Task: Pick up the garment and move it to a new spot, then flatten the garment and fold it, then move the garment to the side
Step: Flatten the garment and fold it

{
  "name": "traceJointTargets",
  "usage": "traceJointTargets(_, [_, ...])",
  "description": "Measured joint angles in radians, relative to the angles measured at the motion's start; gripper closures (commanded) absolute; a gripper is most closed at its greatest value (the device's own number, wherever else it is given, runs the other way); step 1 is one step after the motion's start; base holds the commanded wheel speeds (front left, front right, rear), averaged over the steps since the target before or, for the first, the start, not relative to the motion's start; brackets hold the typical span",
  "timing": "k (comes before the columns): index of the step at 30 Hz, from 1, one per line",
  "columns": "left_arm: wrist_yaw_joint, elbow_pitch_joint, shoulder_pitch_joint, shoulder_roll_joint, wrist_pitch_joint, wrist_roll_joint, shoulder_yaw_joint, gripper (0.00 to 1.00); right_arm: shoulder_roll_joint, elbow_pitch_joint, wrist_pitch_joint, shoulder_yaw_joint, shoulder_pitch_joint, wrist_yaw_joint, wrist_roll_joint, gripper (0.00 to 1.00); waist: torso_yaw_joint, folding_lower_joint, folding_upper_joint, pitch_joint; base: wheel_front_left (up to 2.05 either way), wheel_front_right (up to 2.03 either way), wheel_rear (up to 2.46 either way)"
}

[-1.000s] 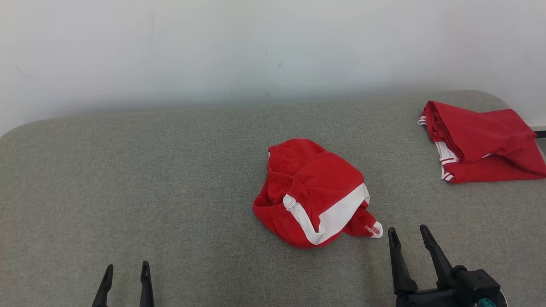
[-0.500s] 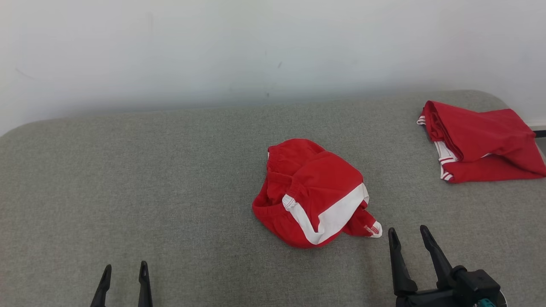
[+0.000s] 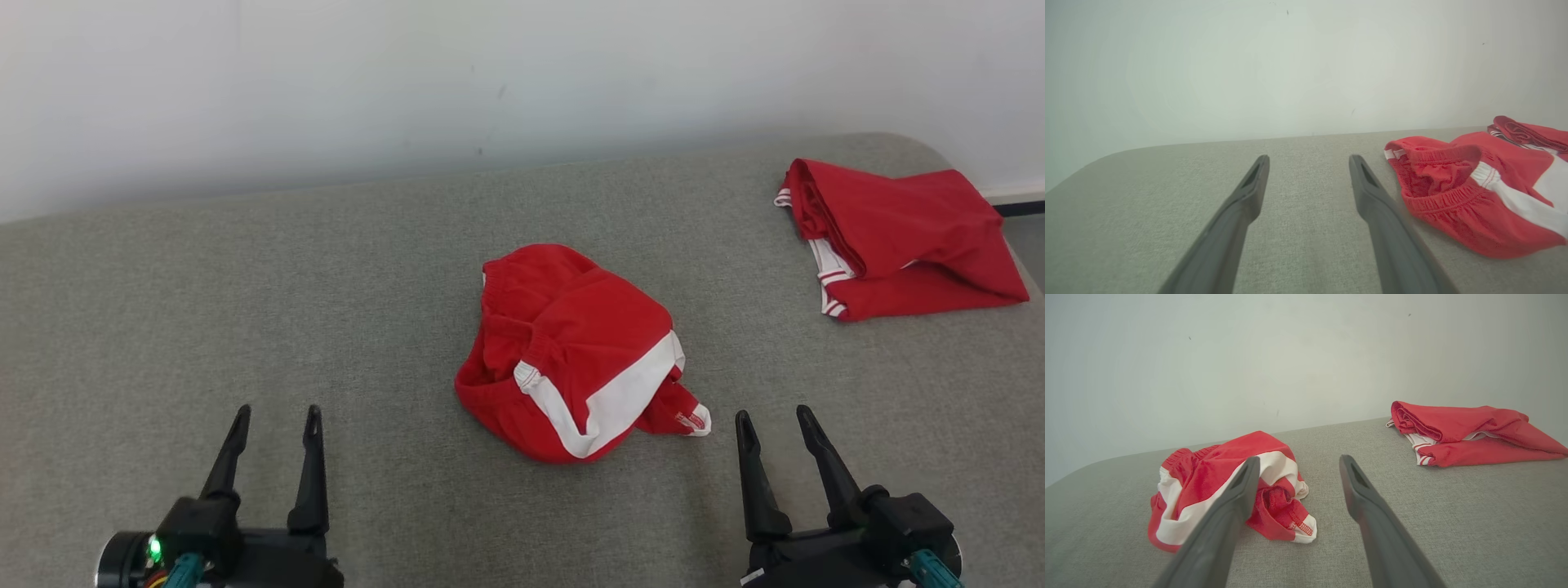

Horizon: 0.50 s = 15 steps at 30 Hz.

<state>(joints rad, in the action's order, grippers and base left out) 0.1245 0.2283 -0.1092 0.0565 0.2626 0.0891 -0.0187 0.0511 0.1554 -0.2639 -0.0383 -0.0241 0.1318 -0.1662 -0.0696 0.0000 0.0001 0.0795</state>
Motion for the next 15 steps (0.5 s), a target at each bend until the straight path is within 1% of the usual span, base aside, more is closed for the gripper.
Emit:
traceJointTargets(5, [0.005,0.032,-0.095,0.011,0.0,0.003,0.1,0.0,0.0,0.0,0.0,-0.004,-0.016,0.0,-0.013,0.0,-0.034,0.0,0.0,0.022,0.0,0.0,0.0])
traceJointTargets(6, [0.005,0.032,-0.095,0.011,0.0,0.003,0.1,0.0,0.0,0.0,0.0,-0.004,-0.016,0.0,-0.013,0.0,-0.034,0.0,0.0,0.022,0.0,0.0,0.0])
traceJointTargets(11, [0.007,0.063,-0.185,0.028,0.0,0.032,0.205,0.0,0.0,0.002,0.0,-0.01,-0.025,0.0,-0.03,0.0,-0.073,0.0,0.0,0.046,0.0,0.0,0.0])
traceJointTargets(15, [0.007,0.138,-0.236,0.045,0.0,0.074,0.296,0.0,0.0,0.003,0.0,-0.014,-0.039,0.0,-0.04,0.0,-0.108,0.0001,0.0,0.063,0.0,0.0,0.0])
